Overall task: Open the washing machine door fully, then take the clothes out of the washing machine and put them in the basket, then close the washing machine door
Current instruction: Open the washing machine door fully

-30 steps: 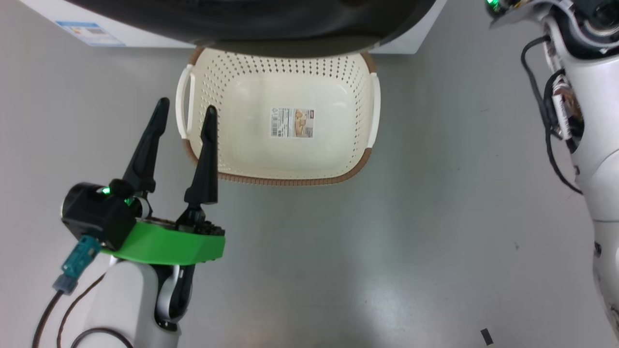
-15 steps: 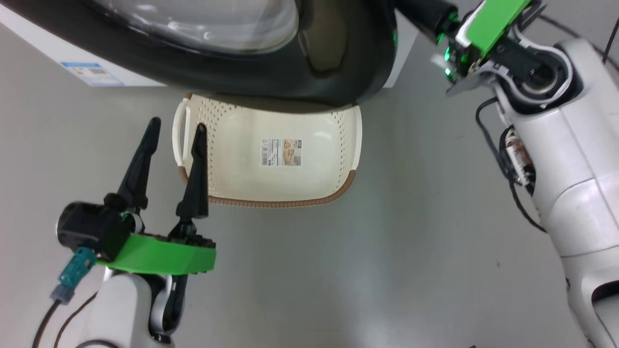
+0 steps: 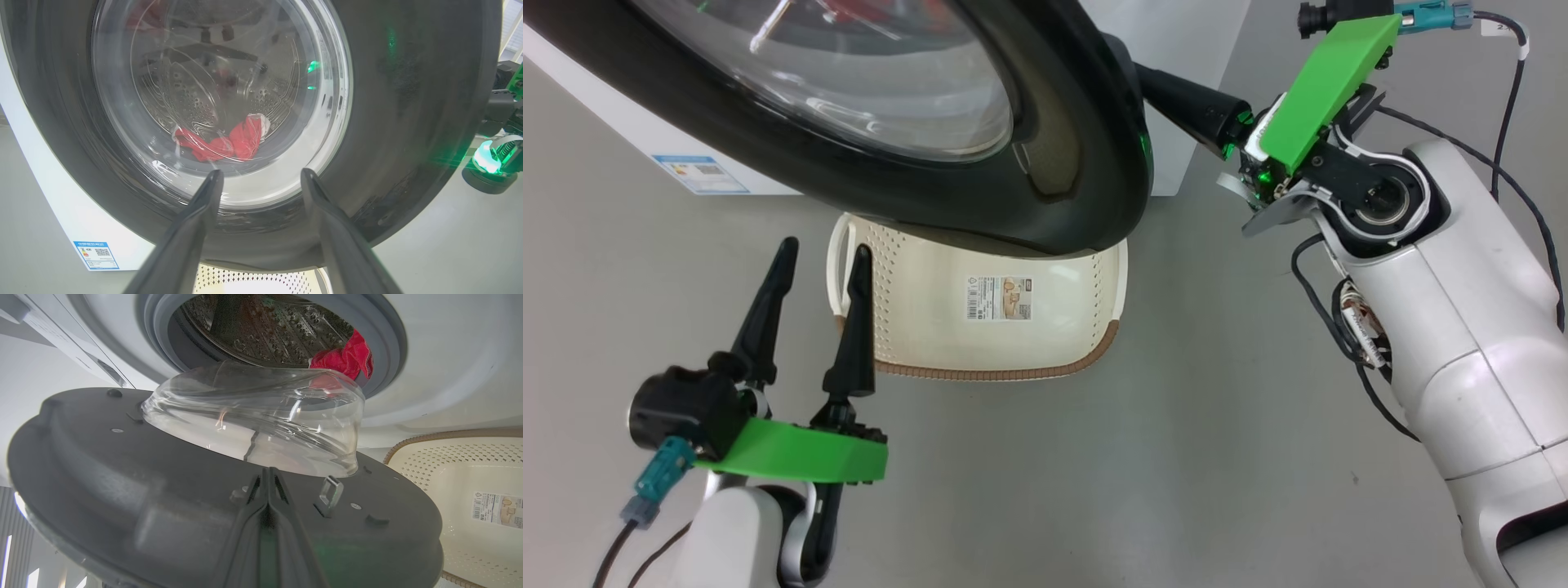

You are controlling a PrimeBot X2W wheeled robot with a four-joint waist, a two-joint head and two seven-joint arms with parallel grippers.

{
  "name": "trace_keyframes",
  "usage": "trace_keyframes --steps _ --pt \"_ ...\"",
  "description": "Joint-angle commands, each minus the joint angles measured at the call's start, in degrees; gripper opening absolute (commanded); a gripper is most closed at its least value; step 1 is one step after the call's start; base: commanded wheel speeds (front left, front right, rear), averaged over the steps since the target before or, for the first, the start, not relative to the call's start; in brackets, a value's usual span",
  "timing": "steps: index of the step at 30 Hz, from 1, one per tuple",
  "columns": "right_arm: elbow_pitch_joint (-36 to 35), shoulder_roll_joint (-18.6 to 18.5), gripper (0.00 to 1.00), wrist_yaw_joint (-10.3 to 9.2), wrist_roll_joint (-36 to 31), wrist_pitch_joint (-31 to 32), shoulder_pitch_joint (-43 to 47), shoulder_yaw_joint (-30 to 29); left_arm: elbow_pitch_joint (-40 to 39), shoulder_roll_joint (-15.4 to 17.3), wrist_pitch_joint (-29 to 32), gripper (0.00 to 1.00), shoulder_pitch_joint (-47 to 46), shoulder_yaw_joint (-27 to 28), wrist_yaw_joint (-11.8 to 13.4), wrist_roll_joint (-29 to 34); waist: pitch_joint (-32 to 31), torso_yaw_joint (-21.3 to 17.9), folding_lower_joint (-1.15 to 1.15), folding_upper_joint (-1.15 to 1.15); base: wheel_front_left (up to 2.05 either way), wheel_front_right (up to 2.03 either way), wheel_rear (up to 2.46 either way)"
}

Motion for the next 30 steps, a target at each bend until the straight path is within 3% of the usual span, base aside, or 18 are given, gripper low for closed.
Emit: trace_keyframes --steps 1,2,3,8,18,30 --pt "-1.5 1.8 0.29 0.44 -0.7 -0.8 0.8 0.9 -1.2 1.3 -0.3 1.00 0.8 1.7 0.3 -0.6 -0.1 0.1 0.00 0.00 0.00 0.00 0.00" --pt "-1.6 1.7 0.55 0.44 -1.4 -1.2 0.8 1.2 -1.3 1.3 -0.3 1.00 0.8 1.7 0.3 -0.7 0.0 0.1 0.00 0.00 0.00 0.00 0.00" --pt "-1.6 1.6 1.00 0.44 -2.1 -1.9 0.9 1.4 -1.3 1.4 -0.3 1.00 0.8 1.7 0.3 -0.8 0.0 0.0 0.00 0.00 0.00 0.00 0.00" --pt "-1.9 0.7 1.00 0.44 -5.0 -6.7 1.4 1.6 -1.4 1.4 -0.3 1.00 0.5 1.4 0.2 -1.3 0.1 0.0 0.00 0.00 0.00 0.00 0.00" --pt "-1.1 -3.3 1.00 0.44 -13.4 -23.5 3.3 3.5 -1.2 1.4 -0.3 1.00 0.5 1.9 0.8 -2.2 -0.6 -0.8 0.00 0.00 0.00 0.00 0.00" --pt "2.2 -9.8 1.00 0.44 -28.8 -44.8 6.7 15.0 -1.1 1.2 -0.3 1.00 0.9 1.6 1.2 -2.5 -2.6 -1.3 0.00 0.00 0.00 0.00 0.00"
